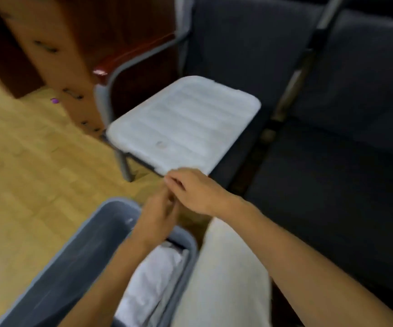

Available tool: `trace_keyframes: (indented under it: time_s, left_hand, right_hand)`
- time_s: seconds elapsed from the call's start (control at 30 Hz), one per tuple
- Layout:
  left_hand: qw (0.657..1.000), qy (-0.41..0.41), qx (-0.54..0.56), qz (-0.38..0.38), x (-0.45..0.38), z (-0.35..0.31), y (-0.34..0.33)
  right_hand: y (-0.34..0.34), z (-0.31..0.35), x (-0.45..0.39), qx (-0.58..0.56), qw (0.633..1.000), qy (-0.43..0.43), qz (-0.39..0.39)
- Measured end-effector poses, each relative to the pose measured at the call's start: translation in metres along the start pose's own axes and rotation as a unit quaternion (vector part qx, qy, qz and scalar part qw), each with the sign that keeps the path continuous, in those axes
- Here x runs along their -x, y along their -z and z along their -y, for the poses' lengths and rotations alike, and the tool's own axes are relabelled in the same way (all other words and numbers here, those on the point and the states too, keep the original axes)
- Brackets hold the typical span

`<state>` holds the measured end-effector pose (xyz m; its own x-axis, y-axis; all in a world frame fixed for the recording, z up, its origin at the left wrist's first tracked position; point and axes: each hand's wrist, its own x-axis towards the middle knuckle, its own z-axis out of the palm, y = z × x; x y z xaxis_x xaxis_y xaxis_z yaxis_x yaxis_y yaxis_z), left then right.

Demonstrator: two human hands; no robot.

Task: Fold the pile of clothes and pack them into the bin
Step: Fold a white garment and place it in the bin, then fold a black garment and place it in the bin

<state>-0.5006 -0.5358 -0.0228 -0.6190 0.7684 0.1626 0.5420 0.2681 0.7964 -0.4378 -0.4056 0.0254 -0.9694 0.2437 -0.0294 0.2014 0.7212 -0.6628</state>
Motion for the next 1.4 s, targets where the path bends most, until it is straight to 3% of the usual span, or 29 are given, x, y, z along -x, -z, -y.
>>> trace_keyframes:
  time_s: [0.13,0.27,0.5,0.6,0.73,0.87,0.97,1.2,1.33,1.4]
  left_hand:
    - [0.989,-0.133,0.037,0.052,-0.057,-0.107,-0.058]
    - [0.951,-0.245,0.063,0.178,-0.071,-0.204,-0.166]
    - [0.873,-0.319,0.012,0.369,-0.043,-0.278,-0.335]
    - [0.844,-0.339,-0.051,0.413,-0.036,-0.288,-0.39]
    - [0.816,-0.343,-0.117,0.451,-0.031,-0.288,-0.441]
    - [0.767,-0.39,-0.194,0.472,-0.033,-0.289,-0.469]
    - [0.746,-0.415,-0.243,0.46,-0.036,-0.297,-0.489]
    - [0.735,-0.451,-0.244,0.443,-0.022,-0.294,-0.516]
    - [0.726,-0.473,-0.218,0.45,-0.016,-0.296,-0.513]
    - [0.723,-0.488,-0.199,0.448,-0.013,-0.299,-0.509]
  right_hand:
    - [0.1,-0.045,0.068,-0.064,0.981,-0.048,-0.175]
    - [0.168,-0.119,0.186,-0.057,0.944,-0.128,-0.297]
    - [0.173,-0.235,0.345,-0.098,0.851,-0.27,-0.44]
    - [0.154,-0.27,0.376,-0.123,0.801,-0.319,-0.492]
    - [0.123,-0.307,0.393,-0.16,0.754,-0.38,-0.511]
    - [0.095,-0.329,0.416,-0.226,0.73,-0.4,-0.506]
    - [0.098,-0.345,0.426,-0.332,0.669,-0.382,-0.544]
    - [0.093,-0.347,0.425,-0.325,0.683,-0.338,-0.559]
    - [0.089,-0.327,0.43,-0.222,0.687,-0.358,-0.592]
    - [0.084,-0.313,0.435,-0.162,0.663,-0.371,-0.63]
